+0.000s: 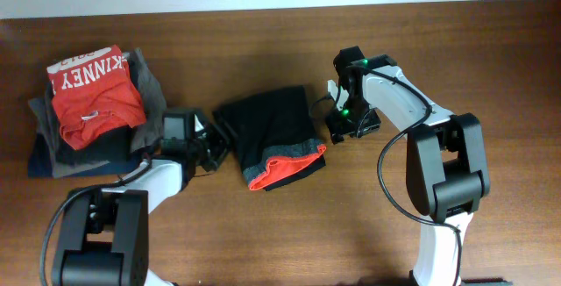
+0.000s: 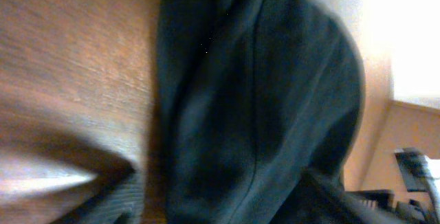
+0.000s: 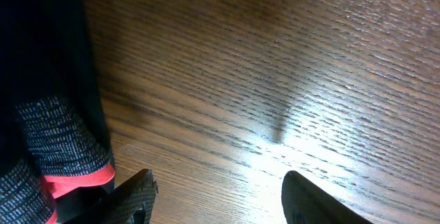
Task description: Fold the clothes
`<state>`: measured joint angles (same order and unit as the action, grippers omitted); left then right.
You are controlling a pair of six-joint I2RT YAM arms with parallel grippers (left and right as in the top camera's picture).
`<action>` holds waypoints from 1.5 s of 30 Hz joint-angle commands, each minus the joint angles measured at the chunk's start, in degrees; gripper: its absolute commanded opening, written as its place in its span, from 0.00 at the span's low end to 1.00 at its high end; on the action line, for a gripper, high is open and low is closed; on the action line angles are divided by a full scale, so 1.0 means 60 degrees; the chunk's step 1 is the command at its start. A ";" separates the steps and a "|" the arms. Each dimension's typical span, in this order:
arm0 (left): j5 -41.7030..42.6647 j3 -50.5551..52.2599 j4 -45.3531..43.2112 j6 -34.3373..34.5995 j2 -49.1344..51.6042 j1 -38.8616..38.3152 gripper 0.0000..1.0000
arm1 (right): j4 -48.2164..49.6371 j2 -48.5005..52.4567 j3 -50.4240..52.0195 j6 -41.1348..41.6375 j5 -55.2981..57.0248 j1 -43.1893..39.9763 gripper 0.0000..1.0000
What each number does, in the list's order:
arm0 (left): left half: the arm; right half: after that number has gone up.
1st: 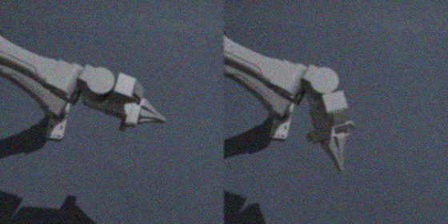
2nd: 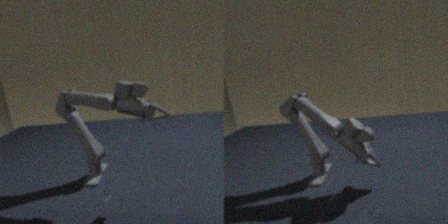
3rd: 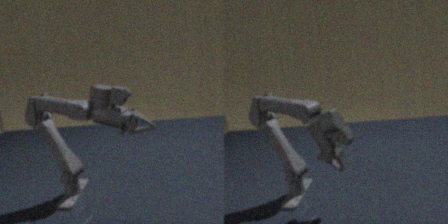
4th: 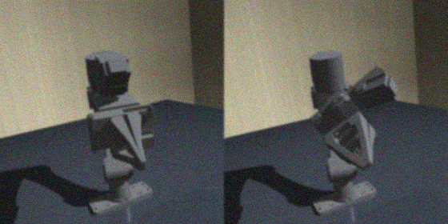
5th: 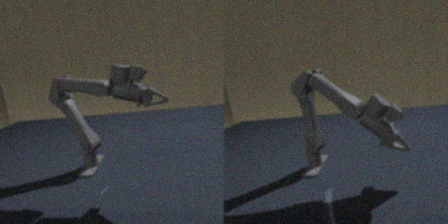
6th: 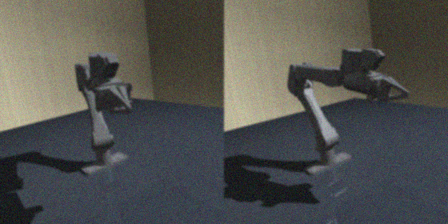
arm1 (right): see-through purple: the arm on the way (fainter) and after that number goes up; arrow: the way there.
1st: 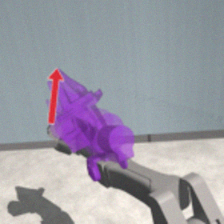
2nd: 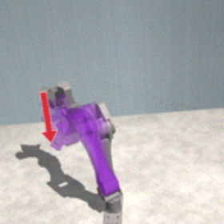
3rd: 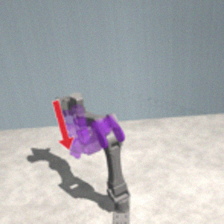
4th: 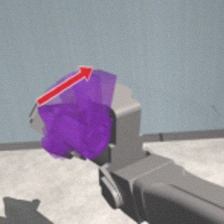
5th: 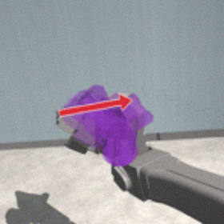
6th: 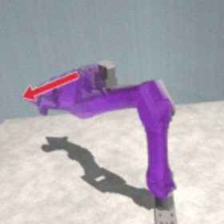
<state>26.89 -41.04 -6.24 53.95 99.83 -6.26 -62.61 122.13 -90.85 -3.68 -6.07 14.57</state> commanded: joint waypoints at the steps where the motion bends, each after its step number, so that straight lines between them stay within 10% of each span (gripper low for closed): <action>1: -0.0040 0.0605 0.0597 -0.0943 0.0729 0.0317 0.93 | -0.0007 0.0138 0.0051 -0.0069 0.0120 0.0051 0.64; 18: 0.0962 0.1304 0.1770 0.1767 0.0729 -0.1195 0.93 | -0.0098 0.0138 0.0051 -0.0073 0.0124 0.0051 0.64; 29: 0.0572 0.2113 -0.0331 0.2648 0.0729 -0.1198 0.92 | -0.0117 0.0138 0.0051 -0.0069 0.0120 0.0051 0.64; 37: 0.0754 0.1818 -0.1188 -0.0011 0.0240 -0.0841 0.99 | -0.0142 0.0135 0.0025 -0.0069 0.0117 -0.0197 0.64; 45: -0.2047 0.1497 0.0535 -0.1694 -0.1115 0.0772 0.99 | -0.0182 0.0135 0.0029 -0.0066 0.0109 -0.0386 0.64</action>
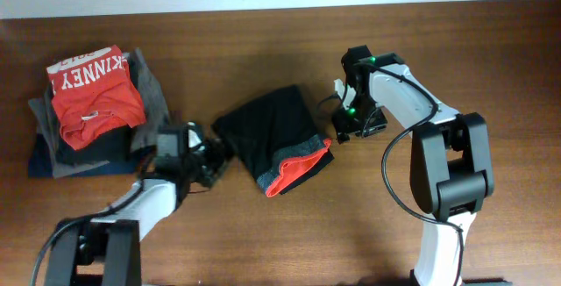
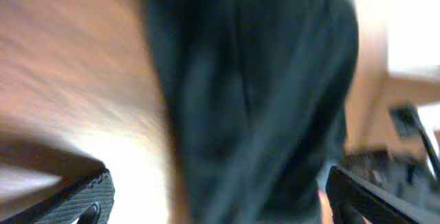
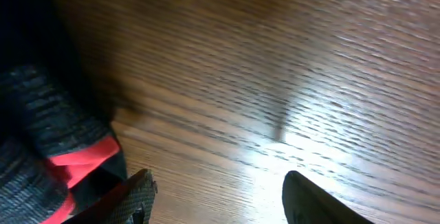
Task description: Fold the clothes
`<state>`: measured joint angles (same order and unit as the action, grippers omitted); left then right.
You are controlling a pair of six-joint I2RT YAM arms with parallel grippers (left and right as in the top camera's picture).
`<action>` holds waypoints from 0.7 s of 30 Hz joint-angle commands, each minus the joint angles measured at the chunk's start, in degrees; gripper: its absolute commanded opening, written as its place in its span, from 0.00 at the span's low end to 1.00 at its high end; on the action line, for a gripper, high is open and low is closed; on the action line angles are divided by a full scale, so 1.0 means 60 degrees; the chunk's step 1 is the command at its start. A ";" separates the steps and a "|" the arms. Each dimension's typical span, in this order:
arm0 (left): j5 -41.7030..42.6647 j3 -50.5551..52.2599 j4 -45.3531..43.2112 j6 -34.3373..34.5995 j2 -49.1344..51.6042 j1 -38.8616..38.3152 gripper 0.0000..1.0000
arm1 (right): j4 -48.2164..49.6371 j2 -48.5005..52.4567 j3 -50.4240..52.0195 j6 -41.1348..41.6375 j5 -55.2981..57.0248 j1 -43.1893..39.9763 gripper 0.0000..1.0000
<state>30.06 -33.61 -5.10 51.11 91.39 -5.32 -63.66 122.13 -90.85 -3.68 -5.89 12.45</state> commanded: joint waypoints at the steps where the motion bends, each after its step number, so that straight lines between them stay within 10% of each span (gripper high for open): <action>1: -0.2681 0.0255 0.0233 -0.1282 0.0324 0.0758 0.99 | -0.0004 0.0135 0.0025 -0.0069 0.0055 -0.0022 0.64; 21: -0.0280 -0.0321 -0.3333 -0.2204 0.3330 0.0772 0.96 | -0.0007 0.0135 0.0025 -0.0066 0.0051 -0.0018 0.64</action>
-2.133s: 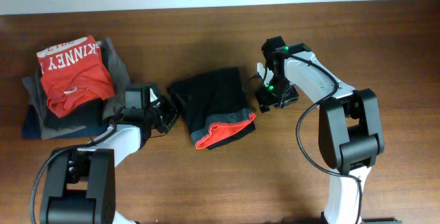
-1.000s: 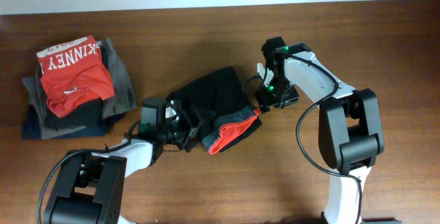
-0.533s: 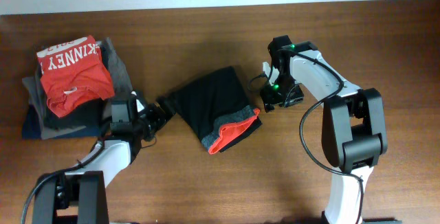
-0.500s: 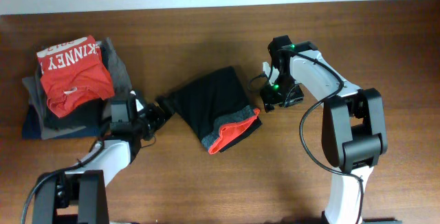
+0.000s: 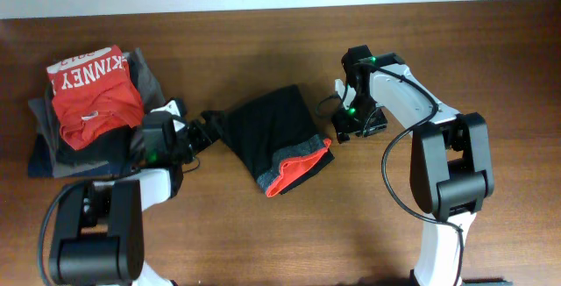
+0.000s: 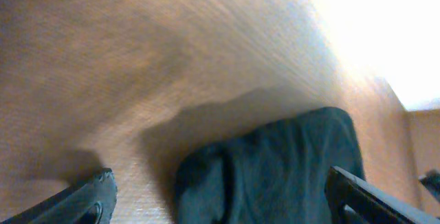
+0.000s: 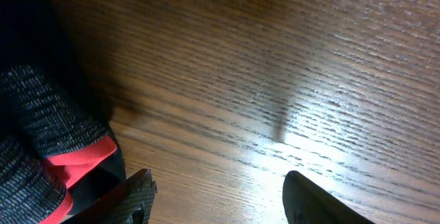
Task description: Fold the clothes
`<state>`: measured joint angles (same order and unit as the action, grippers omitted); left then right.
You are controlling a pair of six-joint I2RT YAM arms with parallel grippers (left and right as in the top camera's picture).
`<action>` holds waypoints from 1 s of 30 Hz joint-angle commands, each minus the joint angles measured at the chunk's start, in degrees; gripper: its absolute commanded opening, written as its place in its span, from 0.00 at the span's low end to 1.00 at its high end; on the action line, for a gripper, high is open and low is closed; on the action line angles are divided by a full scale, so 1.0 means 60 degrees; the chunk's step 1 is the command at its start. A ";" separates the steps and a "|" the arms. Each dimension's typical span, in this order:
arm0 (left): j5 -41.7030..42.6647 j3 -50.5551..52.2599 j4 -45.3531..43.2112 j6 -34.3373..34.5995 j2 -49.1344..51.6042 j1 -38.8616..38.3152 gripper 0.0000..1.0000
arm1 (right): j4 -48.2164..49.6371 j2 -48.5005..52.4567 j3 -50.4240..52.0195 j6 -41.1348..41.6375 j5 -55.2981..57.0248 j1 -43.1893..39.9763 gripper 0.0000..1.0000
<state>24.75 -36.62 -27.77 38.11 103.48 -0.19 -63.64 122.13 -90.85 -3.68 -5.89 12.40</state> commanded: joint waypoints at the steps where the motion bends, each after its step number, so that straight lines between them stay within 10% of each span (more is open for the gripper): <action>1: 0.0834 -0.0036 0.0455 -0.0036 0.1603 -0.0178 0.93 | -0.0011 0.0135 0.0025 -0.0066 0.0051 -0.0011 0.64; 9: 0.2299 -0.0747 0.0525 0.0040 0.2565 -0.1038 0.66 | -0.0029 0.0135 0.0025 -0.0069 0.0055 -0.0011 0.64; 18: 0.2149 -0.0747 0.1370 0.0033 0.2565 -0.0980 0.61 | -0.0040 0.0135 0.0025 -0.0069 0.0055 -0.0011 0.64; 30: 0.2317 -0.0754 0.1020 -0.0091 0.2543 -0.0976 0.00 | -0.0124 -0.0036 -0.0066 -0.0066 0.0084 -0.0029 0.64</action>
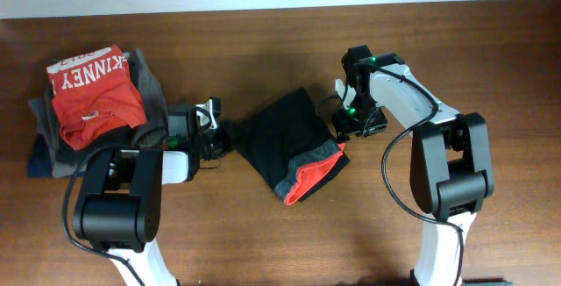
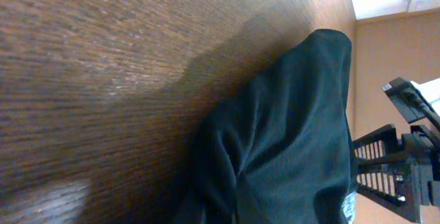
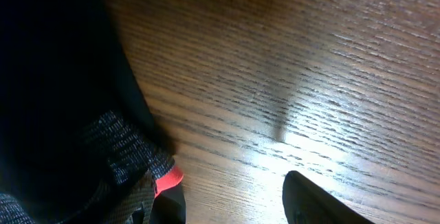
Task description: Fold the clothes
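Note:
A black garment with a grey band and red lining lies folded in the middle of the table. My left gripper is at its left corner. In the left wrist view the dark cloth fills the lower frame and hides the fingers, which are closed in on it. My right gripper sits at the garment's right edge, open. Its left finger lies against the grey band, and its right finger is over bare wood.
A pile of folded clothes, a red printed shirt on top, sits at the far left, just behind my left arm. The brown wooden table stretches around the garment. A pale wall edge runs along the back.
My left gripper was open and a little left of the garment; now it is at the garment's left corner, closed on it. The garment lies further right and nearer. The right gripper has not moved.
At first my left gripper was against the garment's left edge and the right one open at its right side. Then the garment lay turned slightly, with the left gripper open. Then the left gripper stood back from it, open. Now it holds the left corner.

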`<state>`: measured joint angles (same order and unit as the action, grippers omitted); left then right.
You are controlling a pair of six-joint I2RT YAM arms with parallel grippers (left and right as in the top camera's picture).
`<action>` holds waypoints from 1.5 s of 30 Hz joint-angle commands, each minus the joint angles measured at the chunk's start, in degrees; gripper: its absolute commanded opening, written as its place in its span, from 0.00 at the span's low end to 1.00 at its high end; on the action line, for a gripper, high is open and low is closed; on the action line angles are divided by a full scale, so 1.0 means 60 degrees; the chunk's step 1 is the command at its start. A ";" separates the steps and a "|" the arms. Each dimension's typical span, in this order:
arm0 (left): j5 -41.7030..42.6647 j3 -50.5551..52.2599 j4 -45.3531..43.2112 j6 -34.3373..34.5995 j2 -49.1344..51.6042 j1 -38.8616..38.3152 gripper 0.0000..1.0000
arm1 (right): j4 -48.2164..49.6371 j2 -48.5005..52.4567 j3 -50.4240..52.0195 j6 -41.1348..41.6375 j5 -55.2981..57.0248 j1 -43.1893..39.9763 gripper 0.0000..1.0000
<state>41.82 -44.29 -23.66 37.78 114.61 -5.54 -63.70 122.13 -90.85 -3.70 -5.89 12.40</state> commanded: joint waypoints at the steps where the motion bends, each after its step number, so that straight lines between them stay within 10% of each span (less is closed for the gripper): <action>1: -0.0310 0.0514 0.0160 -0.0149 0.0641 -0.0058 0.00 | -0.0149 -0.0087 -0.0098 -0.0066 0.0098 -0.0051 0.64; 21: -0.3818 -0.2805 0.8153 -0.5996 -0.5322 0.2379 0.01 | -0.1304 -0.4255 -0.0820 -0.0058 0.0084 -0.1137 0.66; 45: -0.5530 -0.5989 0.8131 -0.6892 -0.5319 0.3967 0.00 | -0.1497 -0.4295 -0.0816 -0.0069 0.0091 -0.1137 0.67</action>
<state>9.76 -77.28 26.76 -2.61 83.99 15.77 -72.79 97.34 -95.07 -3.68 -5.87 5.69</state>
